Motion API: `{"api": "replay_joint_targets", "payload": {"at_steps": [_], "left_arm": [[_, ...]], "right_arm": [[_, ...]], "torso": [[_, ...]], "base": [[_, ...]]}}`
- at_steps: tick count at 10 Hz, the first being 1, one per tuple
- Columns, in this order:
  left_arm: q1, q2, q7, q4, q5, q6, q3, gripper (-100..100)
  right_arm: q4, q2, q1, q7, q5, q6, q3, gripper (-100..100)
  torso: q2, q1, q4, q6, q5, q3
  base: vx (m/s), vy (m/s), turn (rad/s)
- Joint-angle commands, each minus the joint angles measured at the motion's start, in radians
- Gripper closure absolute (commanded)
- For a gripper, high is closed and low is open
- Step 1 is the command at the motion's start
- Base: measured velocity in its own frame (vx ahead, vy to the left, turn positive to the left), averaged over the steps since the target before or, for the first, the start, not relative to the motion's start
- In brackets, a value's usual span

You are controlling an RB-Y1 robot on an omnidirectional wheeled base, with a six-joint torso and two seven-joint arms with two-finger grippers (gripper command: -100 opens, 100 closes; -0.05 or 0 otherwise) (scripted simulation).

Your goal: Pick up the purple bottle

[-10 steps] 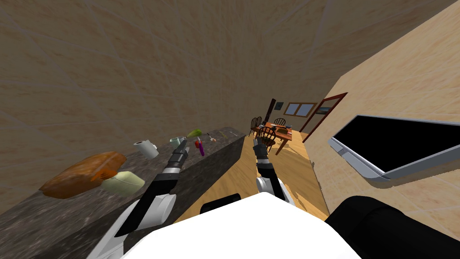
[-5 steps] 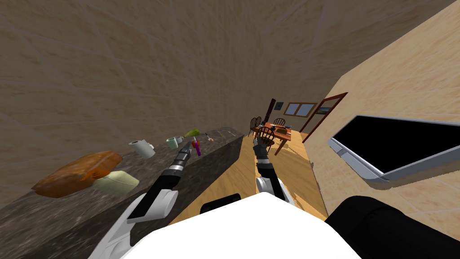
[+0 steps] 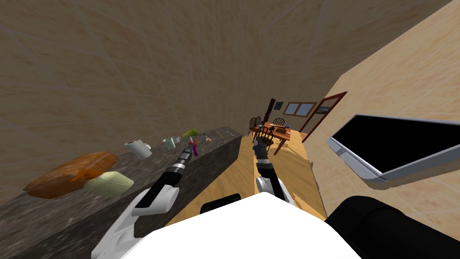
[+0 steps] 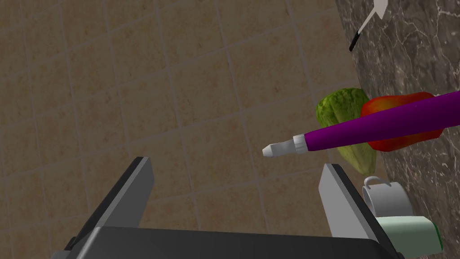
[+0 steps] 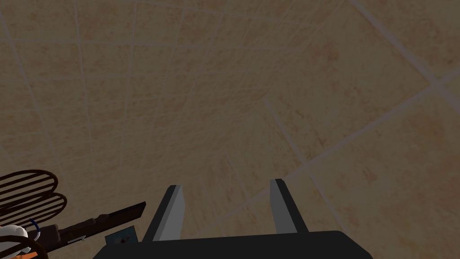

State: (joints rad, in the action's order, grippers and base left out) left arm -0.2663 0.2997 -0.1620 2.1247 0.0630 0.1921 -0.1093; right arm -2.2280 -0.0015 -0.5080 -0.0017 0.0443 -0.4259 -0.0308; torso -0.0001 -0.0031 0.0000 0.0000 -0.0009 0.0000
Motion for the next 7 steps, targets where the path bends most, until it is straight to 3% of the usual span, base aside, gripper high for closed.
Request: {"api": "replay_joint_targets", "payload": {"at_steps": [1,7], "left_arm": [[0.012,0.009,-0.008,-0.009,0.005,0.049,-0.001,-100],[0.09,0.065,-0.059,-0.07,0.024,0.212,-0.016,-100]], "right_arm": [[0.0,0.0,0.0,0.0,0.0,0.0,0.0,0],[0.0,0.0,0.0,0.0,0.0,0.0,0.0,0]], "torso": [[0.0,0.0,0.0,0.0,0.0,0.0],[0.0,0.001,0.0,0.0,0.0,0.0]], "base": [[-0.007,-0.061,-0.002],[-0.009,-0.058,-0.013]]}}
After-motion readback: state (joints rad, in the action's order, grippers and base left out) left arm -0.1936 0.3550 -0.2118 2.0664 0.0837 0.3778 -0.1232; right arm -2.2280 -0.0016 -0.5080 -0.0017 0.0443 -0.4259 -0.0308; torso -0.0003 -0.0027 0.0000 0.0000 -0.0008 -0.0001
